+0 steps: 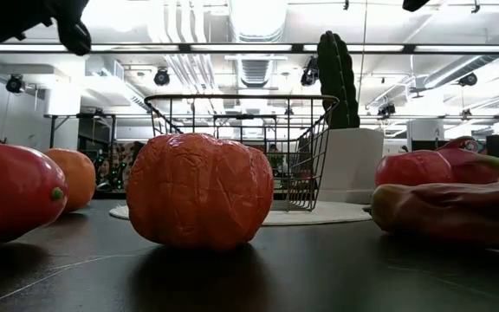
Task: Build produce basket
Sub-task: Put the pumpkin into the gold wire basket
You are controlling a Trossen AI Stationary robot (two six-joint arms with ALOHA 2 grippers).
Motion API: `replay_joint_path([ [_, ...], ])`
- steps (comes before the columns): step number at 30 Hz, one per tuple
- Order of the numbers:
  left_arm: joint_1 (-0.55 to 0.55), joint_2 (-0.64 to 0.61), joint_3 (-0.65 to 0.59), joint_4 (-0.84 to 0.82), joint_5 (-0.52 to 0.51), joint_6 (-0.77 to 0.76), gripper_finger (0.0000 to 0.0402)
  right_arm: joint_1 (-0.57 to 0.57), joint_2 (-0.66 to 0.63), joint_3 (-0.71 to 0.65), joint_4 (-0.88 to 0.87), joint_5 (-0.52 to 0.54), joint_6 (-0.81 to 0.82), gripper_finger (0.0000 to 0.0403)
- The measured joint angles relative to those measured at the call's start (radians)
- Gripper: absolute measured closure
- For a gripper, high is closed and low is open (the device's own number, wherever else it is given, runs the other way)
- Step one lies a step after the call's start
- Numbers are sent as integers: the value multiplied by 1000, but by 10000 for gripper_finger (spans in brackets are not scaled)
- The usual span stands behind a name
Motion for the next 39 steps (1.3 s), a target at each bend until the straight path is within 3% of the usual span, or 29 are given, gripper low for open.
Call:
replay_joint_path([
  [14, 0, 307, 183, 0, -7, -33, 290, 2, 185, 33, 77, 0, -39, 177],
  [25, 0, 402, 211, 0, -5, -5, 290, 134, 323, 201, -111, 2, -62, 177],
  [33, 0, 416, 211, 6, -5, 4, 290, 272, 407, 316, -232, 168, -54, 177],
  [39, 0, 419, 211, 41, -5, 132, 290, 367, 492, 397, -297, 304, -31, 177],
])
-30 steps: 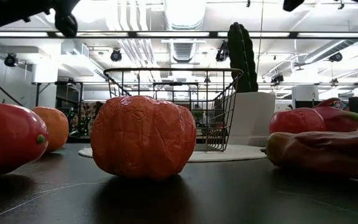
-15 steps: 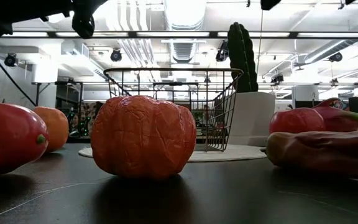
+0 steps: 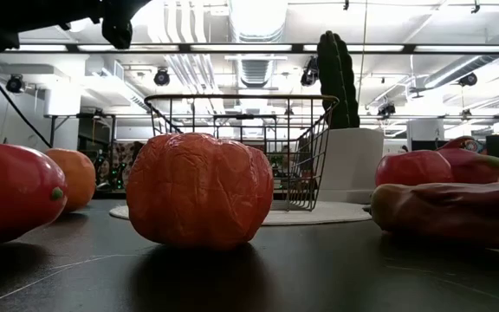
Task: Build produce basket
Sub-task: Put the pumpkin into the gold wire basket
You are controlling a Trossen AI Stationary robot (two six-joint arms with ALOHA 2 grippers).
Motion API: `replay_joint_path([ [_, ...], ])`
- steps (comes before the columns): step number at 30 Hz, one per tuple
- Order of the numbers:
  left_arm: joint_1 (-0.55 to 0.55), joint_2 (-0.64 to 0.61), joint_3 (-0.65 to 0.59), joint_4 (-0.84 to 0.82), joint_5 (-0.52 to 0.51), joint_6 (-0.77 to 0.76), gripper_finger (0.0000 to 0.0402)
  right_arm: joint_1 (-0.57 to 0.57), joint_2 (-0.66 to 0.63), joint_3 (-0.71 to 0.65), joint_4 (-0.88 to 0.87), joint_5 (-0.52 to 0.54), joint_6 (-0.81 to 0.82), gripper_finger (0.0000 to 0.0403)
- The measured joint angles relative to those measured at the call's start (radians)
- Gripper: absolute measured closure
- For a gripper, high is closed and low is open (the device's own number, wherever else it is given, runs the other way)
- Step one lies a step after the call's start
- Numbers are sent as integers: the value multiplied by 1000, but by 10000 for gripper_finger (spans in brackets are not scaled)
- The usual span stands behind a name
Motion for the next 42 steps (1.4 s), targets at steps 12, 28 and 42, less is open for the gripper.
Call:
replay_joint_path([
  [12, 0, 14, -2, 17, 0, 19, 290, 99, 274, 238, -250, 105, 103, 177],
  [28, 0, 22, -3, 16, 0, 19, 290, 123, 521, 463, -490, 141, 231, 177],
  [42, 0, 22, -3, 39, 0, 67, 290, 123, 686, 573, -525, 139, 359, 71],
])
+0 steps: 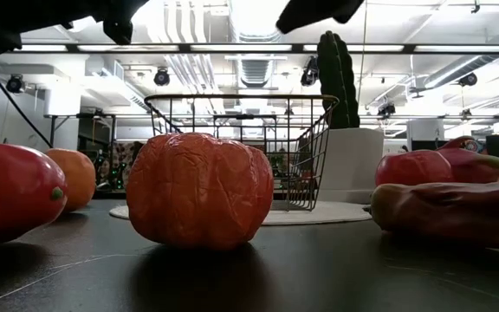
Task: Build produce basket
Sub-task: Put the pumpkin into the gold wire basket
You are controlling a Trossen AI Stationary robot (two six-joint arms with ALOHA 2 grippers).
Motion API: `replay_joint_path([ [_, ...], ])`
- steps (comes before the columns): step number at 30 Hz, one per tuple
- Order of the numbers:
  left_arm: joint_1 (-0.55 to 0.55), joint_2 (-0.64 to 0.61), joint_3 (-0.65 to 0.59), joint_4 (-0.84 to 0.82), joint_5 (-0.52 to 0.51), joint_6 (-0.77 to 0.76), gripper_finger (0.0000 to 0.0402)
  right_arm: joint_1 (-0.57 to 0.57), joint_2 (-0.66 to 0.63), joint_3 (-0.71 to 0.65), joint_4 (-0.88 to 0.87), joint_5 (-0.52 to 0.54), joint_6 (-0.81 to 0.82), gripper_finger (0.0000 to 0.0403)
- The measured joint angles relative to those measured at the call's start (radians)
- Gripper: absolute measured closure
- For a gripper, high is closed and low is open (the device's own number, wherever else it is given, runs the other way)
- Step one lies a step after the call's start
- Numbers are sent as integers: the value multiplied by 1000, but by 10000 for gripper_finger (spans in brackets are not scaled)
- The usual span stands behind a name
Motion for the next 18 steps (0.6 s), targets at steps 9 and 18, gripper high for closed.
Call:
replay_joint_path([
  [9, 0, 0, -2, -1, 0, 3, 290, 6, 103, 103, -22, 0, 53, 72],
  [18, 0, -5, -2, 0, 0, 3, 290, 24, 151, 112, -11, 2, 132, 76],
])
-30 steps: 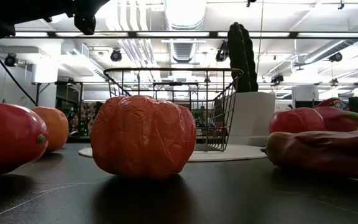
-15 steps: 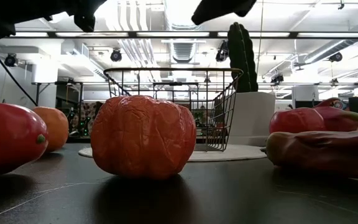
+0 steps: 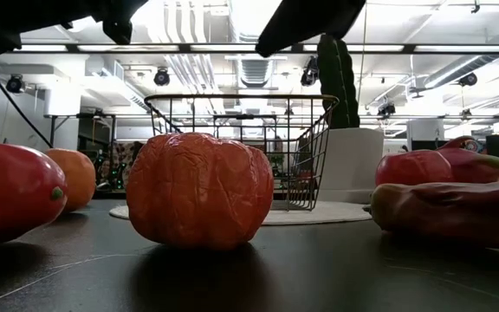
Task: Build produce basket
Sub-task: Put the pumpkin into the gold wire basket
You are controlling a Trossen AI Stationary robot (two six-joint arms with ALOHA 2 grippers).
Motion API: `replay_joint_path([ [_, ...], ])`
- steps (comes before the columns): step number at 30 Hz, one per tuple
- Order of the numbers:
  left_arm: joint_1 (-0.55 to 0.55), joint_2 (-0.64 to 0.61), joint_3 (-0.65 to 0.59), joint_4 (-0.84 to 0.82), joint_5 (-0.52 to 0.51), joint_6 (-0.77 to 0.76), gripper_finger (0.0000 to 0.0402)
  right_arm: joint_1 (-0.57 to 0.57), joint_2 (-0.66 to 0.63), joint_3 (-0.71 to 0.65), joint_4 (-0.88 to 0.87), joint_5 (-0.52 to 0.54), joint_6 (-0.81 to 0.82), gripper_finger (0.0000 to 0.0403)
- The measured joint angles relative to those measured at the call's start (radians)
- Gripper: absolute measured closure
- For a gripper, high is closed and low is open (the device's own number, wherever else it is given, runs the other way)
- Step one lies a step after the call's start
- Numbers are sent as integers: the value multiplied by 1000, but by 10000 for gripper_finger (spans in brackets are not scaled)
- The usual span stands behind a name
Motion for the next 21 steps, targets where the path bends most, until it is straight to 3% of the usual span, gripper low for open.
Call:
replay_joint_path([
  [21, 0, 1, -16, 8, 0, 0, 290, -2, 71, 0, 270, 121, -114, 76],
])
